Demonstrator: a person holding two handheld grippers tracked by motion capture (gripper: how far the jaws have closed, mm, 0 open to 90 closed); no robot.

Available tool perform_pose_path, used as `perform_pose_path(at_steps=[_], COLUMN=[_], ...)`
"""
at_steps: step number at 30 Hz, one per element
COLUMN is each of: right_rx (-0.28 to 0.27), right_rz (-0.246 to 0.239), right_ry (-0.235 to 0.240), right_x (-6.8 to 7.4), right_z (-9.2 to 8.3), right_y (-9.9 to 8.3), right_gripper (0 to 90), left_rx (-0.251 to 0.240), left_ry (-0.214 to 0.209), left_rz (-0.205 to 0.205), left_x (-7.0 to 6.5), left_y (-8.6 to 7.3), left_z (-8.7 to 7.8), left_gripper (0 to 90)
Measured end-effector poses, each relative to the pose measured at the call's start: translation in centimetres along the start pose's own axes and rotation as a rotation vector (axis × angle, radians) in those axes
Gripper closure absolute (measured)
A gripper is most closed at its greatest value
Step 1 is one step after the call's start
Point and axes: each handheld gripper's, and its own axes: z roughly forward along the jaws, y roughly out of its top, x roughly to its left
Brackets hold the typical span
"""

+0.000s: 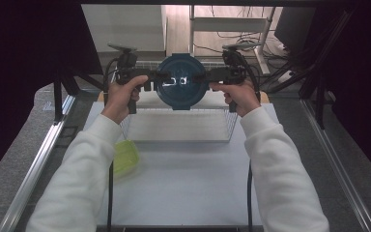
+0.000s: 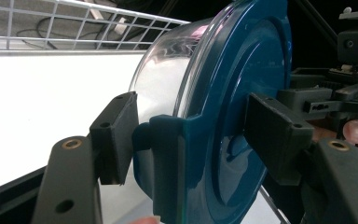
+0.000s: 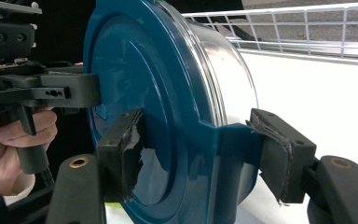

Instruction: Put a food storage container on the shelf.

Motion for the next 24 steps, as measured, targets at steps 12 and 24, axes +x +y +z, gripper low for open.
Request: perform_pose_path(at_steps=[12,24], right_rx=[0.005,0.040], right_rz=[0.062,0.215], right_ry=[0.008,0.034], right_x=[-1.7,-3.8], right_z=[1.0,2.8], right_y=[0.9,1.7], right_gripper=[36.7,33.4], left_rx=[0.033,0.030], left_ry=[-0.024,-0.040], left_rz=[-0.052,-0.193], left_x=[1.9,4.3], left_y=[0.9,1.5], left_z=[1.2,2.7], left_gripper=[37.4,37.9])
